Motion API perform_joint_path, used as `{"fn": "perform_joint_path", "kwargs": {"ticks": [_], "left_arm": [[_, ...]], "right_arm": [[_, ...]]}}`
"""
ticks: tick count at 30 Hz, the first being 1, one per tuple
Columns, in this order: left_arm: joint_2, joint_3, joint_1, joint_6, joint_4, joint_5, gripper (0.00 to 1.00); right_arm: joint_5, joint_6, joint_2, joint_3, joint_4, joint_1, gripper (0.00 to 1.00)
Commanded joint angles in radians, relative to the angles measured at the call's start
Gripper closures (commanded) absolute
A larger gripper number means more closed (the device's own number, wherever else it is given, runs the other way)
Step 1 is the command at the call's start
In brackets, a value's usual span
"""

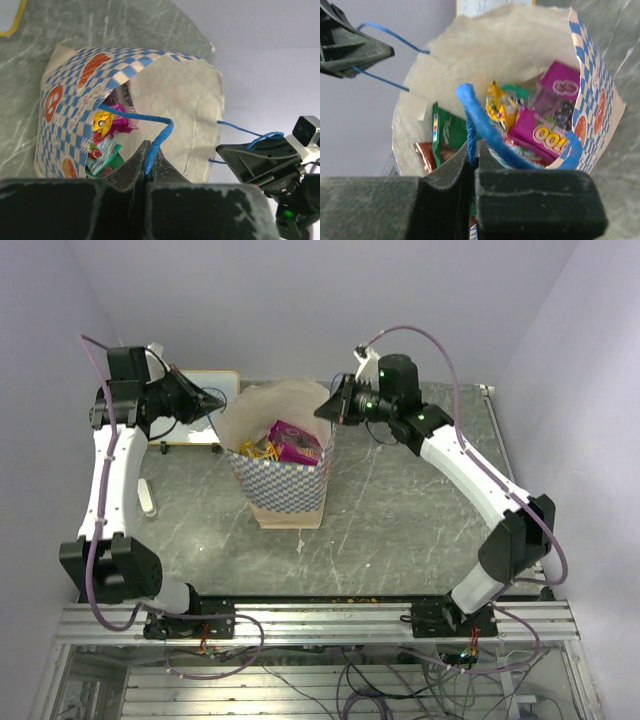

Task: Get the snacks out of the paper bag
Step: Move the paper bag to the center of the board.

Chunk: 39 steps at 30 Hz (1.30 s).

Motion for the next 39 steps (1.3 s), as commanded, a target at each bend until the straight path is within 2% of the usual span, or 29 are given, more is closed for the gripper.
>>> {"fn": "perform_joint_path", "kwargs": {"ticks": [1, 4, 6, 11, 13, 17, 19, 22, 26, 30, 34, 35, 37, 39], "left_arm": [[-0.121, -0.035, 0.005, 0.089, -0.126, -0.059, 0.93], [-0.176, -0.066, 0.005, 0.122, -0.195, -0.059, 0.93], [-0.221, -0.086, 0.005, 0.144, -0.222, -0.107, 0.91], [-0.255, -0.035, 0.005, 0.214, -0.317, -0.200, 0.78], [-0.251, -0.012, 0.005, 0.229, -0.346, -0.218, 0.77], [-0.271, -0.061, 0.005, 0.206, -0.341, -0.212, 0.81], [-0.277, -0.064, 0.006, 0.197, -0.365, -0.244, 0.78], [-0.272, -0.023, 0.005, 0.214, -0.425, -0.341, 0.57], [-0.217, 0.033, 0.008, 0.233, -0.461, -0.406, 0.30], [-0.159, 0.009, 0.008, 0.207, -0.377, -0.298, 0.23], [-0.153, -0.050, 0.009, 0.137, -0.224, -0.192, 0.07], [-0.151, -0.073, 0.008, 0.123, -0.170, -0.149, 0.06], [-0.132, -0.089, 0.008, 0.104, -0.123, -0.104, 0.12], [-0.114, -0.095, 0.009, 0.097, -0.088, -0.071, 0.18]], "right_arm": [[0.096, 0.021, -0.130, -0.053, -0.052, 0.020, 1.00], [0.125, 0.011, -0.161, -0.015, -0.183, 0.020, 1.00], [0.143, 0.004, -0.188, -0.013, -0.220, 0.020, 1.00], [0.211, -0.025, -0.227, 0.015, -0.323, 0.020, 1.00], [0.245, -0.018, -0.248, 0.017, -0.367, 0.020, 1.00], [0.240, -0.035, -0.295, -0.014, -0.401, 0.020, 1.00], [0.246, -0.050, -0.298, 0.004, -0.444, 0.020, 1.00], [0.233, -0.062, -0.294, 0.011, -0.477, 0.020, 1.00], [0.233, -0.082, -0.304, -0.014, -0.444, 0.020, 0.86], [0.251, -0.090, -0.274, 0.021, -0.467, 0.020, 0.71], [0.249, -0.040, -0.293, -0.016, -0.461, 0.020, 0.56], [0.249, -0.030, -0.304, -0.035, -0.455, 0.020, 0.48], [0.255, -0.027, -0.320, -0.043, -0.456, 0.020, 0.34], [0.262, -0.039, -0.326, -0.030, -0.474, 0.019, 0.27]]}}
